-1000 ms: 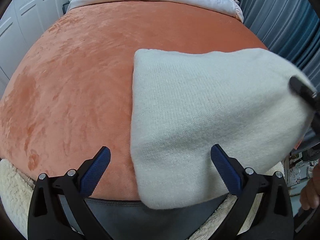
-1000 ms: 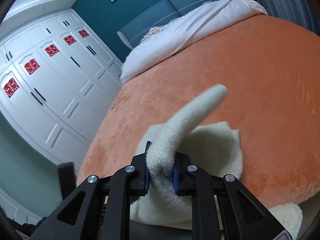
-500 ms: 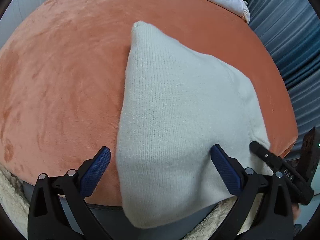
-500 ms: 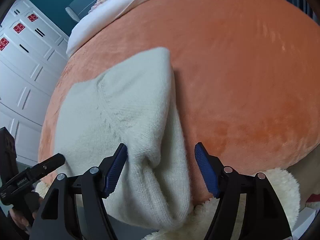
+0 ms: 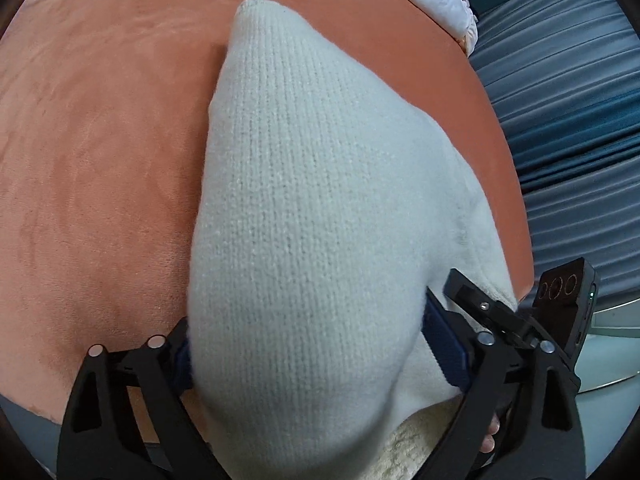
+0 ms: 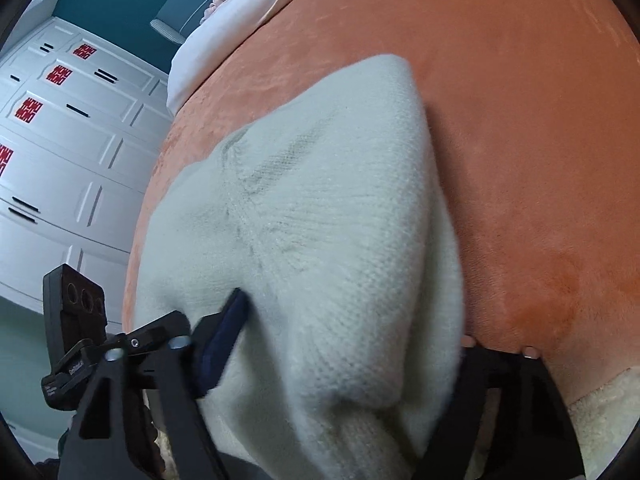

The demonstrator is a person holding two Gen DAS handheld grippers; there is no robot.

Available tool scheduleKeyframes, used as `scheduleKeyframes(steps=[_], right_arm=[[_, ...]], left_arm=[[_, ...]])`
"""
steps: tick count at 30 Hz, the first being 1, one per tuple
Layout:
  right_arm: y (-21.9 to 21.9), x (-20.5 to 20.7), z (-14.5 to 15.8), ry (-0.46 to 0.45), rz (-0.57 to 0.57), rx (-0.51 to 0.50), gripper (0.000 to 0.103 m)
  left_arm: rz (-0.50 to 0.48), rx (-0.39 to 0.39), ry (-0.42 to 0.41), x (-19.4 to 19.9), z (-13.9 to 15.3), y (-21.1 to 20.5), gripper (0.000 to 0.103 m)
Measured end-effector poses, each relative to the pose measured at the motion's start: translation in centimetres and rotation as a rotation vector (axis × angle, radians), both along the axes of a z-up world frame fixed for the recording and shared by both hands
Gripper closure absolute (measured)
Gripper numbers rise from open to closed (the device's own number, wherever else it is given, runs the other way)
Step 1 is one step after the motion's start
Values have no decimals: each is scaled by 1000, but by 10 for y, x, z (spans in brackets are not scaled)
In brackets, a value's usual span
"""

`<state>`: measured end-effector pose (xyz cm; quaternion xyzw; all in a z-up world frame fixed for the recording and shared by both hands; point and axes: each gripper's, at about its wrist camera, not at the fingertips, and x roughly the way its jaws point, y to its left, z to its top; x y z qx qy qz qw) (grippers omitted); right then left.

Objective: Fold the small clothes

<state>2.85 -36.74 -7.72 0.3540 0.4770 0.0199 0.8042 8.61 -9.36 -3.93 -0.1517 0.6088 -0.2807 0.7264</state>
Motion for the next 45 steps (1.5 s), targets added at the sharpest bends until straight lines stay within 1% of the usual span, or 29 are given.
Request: scheduleKeyframes(steps=[1, 2, 3, 5, 7, 9, 11, 13, 16, 20, 23, 25, 27, 28, 30, 31, 32, 33, 34, 35, 36, 37, 38, 39, 40, 41, 43, 44, 45], right_arm=[[-3, -2, 6, -4, -11, 14, 66], [-4, -2, 12, -23, -22, 44, 68], [-5, -7, 21, -47, -29, 51, 70], [4, -15, 46, -83, -23, -13, 70], [12, -25, 72, -116, -24, -78, 70], [17, -34, 97, -156, -37, -116, 70], [17, -46, 124, -214, -64, -143, 70], [18, -61, 158, -293, -89, -179, 70], [27, -77, 215, -420, -92, -265, 70], [49, -91, 293, -626, -72, -355, 70], [71, -94, 338, -765, -45, -374, 69], [82, -92, 359, -833, -23, -358, 69], [96, -81, 370, -880, 7, -329, 68], [98, -82, 370, -892, 20, -315, 68], [104, -62, 360, -874, 43, -266, 68], [104, -52, 349, -848, 53, -234, 67], [105, -36, 330, -805, 63, -205, 66], [110, -23, 312, -760, 74, -182, 62], [112, -8, 283, -691, 79, -156, 60], [117, 8, 251, -617, 79, -132, 56], [116, 20, 207, -510, 71, -112, 54], [117, 27, 161, -381, 59, -117, 54], [117, 27, 123, -264, 44, -133, 55], [118, 21, 89, -166, 31, -132, 58], [118, 9, 66, -117, 31, -114, 59], [117, -3, 56, -97, 27, -95, 59], [112, -23, 52, -113, 12, -68, 58], [108, -25, 55, -114, 6, -71, 52], [104, -24, 58, -118, -3, -77, 44]], left_arm=[[-14, 9, -22, -2, 9, -1, 27], [-31, 14, -43, -4, 17, -2, 34], [-52, 5, -62, -7, 27, -4, 39], [-82, -29, -79, -12, 47, -8, 44], [-99, -47, -114, -17, 69, -12, 45], [-122, -81, -157, -22, 96, -14, 45], [-150, -120, -226, -26, 127, -17, 45], [-179, -157, -304, -34, 161, -15, 45], [-201, -230, -434, -42, 219, -5, 45], [-200, -328, -619, -53, 293, 30, 45], [-186, -368, -751, -60, 340, 63, 44], [-168, -381, -815, -62, 361, 86, 43], [-148, -386, -844, -58, 370, 102, 42], [-135, -381, -850, -55, 370, 111, 42], [-97, -347, -833, -42, 359, 121, 40], [-79, -323, -811, -32, 345, 127, 39], [-59, -296, -781, -23, 327, 135, 37], [-46, -269, -741, -17, 306, 141, 32], [-30, -232, -690, -4, 274, 142, 30], [0, -164, -629, 8, 235, 143, 25], [17, -107, -570, 15, 201, 152, 23], [44, -40, -492, 24, 160, 153, 24], [76, 21, -410, 29, 121, 158, 27], [105, 36, -337, 27, 92, 169, 30], [137, 28, -283, 25, 76, 179, 30], [175, -3, -246, 18, 66, 192, 30], [235, -80, -227, 10, 60, 208, 24], [261, -97, -229, 9, 61, 212, 16], [282, -104, -235, 13, 59, 215, 10]])
